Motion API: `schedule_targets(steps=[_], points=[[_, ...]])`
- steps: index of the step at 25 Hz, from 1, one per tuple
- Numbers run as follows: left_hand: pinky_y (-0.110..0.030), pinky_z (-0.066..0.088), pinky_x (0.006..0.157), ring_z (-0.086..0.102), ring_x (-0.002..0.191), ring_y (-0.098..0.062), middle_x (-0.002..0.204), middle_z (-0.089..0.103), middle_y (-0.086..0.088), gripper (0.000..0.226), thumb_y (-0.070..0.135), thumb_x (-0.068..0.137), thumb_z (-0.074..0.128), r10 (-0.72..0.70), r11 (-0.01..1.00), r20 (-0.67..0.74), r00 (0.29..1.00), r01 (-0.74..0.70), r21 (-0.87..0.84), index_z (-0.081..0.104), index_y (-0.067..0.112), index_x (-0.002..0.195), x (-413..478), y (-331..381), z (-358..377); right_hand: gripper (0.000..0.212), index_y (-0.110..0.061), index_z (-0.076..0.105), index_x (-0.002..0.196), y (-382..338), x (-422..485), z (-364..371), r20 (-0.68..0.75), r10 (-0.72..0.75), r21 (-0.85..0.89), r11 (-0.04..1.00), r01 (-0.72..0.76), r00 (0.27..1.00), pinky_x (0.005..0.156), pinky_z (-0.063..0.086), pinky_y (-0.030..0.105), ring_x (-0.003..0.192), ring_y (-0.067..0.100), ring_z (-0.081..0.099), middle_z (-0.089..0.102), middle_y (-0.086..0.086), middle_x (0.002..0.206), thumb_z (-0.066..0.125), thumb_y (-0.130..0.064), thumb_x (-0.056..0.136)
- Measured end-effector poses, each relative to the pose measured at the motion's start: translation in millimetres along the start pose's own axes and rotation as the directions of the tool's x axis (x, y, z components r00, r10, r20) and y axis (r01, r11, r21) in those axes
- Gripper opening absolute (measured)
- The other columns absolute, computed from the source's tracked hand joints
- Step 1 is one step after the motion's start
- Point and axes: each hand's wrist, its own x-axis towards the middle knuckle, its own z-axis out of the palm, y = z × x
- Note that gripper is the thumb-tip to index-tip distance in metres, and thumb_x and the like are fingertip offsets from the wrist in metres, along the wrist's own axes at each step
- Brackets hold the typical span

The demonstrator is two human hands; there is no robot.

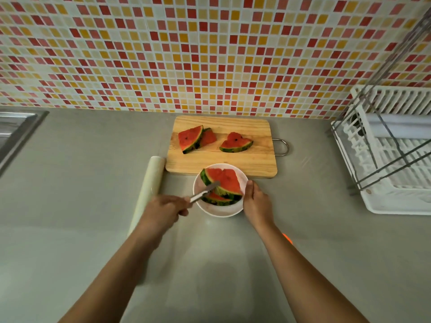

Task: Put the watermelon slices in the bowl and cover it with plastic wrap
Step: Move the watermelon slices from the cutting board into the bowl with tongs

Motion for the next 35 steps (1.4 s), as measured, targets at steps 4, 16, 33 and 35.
schedule_targets(steps=[4, 16, 33, 35], points=[[-0.027, 0.039, 0.052, 0.046, 0.051, -0.017, 0.063, 0.066, -0.006, 0.033, 0.029, 0.09, 0.06, -0.049, 0.995, -0.129, 0.99, 0.059, 0.079, 0.073, 0.012, 0.066, -8, -6, 34, 0.045, -0.012, 0.061, 0.109, 1, 2, -2, 0.037, 0.033, 0.031, 0.999, -0.034, 0.999, 0.074, 0.038, 0.034, 0.101, 0.038, 0.059, 0.067, 0.02, 0.107, 0.024, -0.035, 0.1], [-0.033, 0.035, 0.053, 0.06, 0.08, -0.035, 0.068, 0.056, -0.008, 0.048, 0.04, 0.094, 0.045, 0.113, 0.717, 0.042, 0.993, -0.111, 0.689, 0.055, 0.002, 0.067, -25, 37, 24, 0.041, -0.004, 0.06, 0.099, 3, 4, 3, -0.008, -0.031, -0.008, 0.999, 0.031, 0.999, 0.068, 0.034, 0.033, 0.094, 0.04, 0.06, 0.067, 0.024, 0.101, 0.027, -0.028, 0.101], [-0.023, 0.043, 0.042, 0.059, 0.049, -0.016, 0.065, 0.063, -0.003, 0.023, 0.015, 0.059, 0.086, 0.732, -0.128, 0.257, 0.632, -0.242, 0.962, 0.073, 0.008, 0.076, 118, 2, -12, 0.039, -0.008, 0.06, 0.105, 4, 6, 3, -0.014, 0.004, -0.042, 0.999, -0.005, 1.0, 0.076, 0.041, 0.04, 0.097, 0.042, 0.059, 0.066, 0.025, 0.101, 0.028, -0.03, 0.101], [-0.026, 0.045, 0.042, 0.06, 0.05, -0.018, 0.068, 0.064, -0.005, 0.016, 0.016, 0.071, 0.079, 0.784, -0.126, 0.25, 0.568, -0.249, 0.96, 0.074, 0.006, 0.083, 122, 2, -18, 0.039, -0.009, 0.06, 0.105, 4, 7, 4, -0.01, 0.005, -0.038, 0.999, -0.005, 1.0, 0.075, 0.041, 0.038, 0.097, 0.041, 0.059, 0.067, 0.023, 0.101, 0.027, -0.03, 0.101]])
